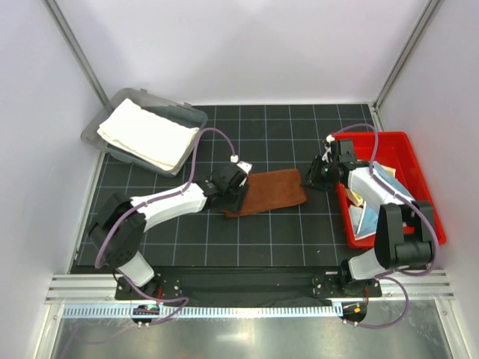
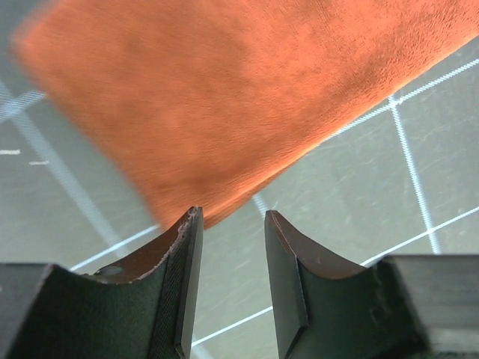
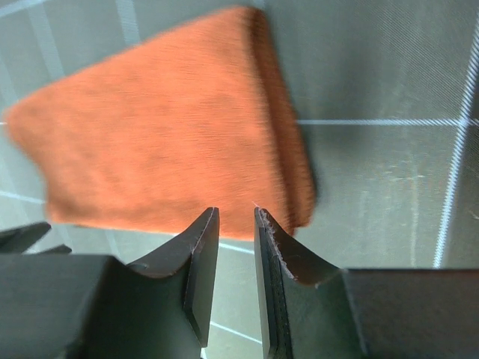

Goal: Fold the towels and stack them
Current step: Fold the towel, then smooth out wrinkles on the folded towel

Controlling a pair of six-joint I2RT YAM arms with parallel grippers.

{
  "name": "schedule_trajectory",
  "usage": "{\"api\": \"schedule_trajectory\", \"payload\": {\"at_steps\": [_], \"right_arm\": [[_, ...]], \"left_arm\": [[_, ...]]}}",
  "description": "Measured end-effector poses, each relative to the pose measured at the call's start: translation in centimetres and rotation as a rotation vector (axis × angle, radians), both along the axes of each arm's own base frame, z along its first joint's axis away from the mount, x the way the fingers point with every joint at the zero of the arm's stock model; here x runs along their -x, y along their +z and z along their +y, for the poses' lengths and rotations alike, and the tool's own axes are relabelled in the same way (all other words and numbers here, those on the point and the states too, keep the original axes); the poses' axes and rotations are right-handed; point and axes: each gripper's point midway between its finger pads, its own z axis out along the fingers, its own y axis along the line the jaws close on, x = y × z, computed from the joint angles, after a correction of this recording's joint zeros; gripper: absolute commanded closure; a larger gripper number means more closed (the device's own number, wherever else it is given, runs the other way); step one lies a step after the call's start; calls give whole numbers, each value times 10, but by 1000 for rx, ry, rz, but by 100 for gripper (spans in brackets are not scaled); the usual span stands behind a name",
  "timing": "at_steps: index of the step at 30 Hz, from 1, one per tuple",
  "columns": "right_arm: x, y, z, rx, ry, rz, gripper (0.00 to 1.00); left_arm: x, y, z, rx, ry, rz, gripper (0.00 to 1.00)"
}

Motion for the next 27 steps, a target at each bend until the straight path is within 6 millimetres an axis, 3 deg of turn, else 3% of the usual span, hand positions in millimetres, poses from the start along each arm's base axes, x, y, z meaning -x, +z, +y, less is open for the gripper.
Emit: {"api": "schedule_trajectory", "payload": {"at_steps": [5, 8, 12, 15, 18, 22, 23, 27], "right_arm": [[6, -42, -9, 60, -15, 118, 66], [12, -55, -14, 90, -10, 159, 64], [15, -52, -16, 109, 10, 154, 48], [14, -47, -17, 120, 21, 130, 41], [14, -47, -16, 125, 38, 120, 41], [17, -55, -7, 130, 72, 130, 53], [19, -58, -4, 129, 81, 130, 61], [37, -68, 10, 124, 102, 131, 70]], "left_arm": [[22, -43, -2, 36, 53, 132, 60], [34, -53, 5, 31, 76, 179, 58], [32, -31, 0, 81, 82, 154, 51], [20, -1, -2, 134, 113, 101, 47], [-3, 23, 7, 189, 194, 60, 46], [-32, 21, 48, 210, 360, 72, 46], [-35, 17, 60, 208, 401, 85, 46], [-32, 5, 89, 209, 482, 140, 46]]}}
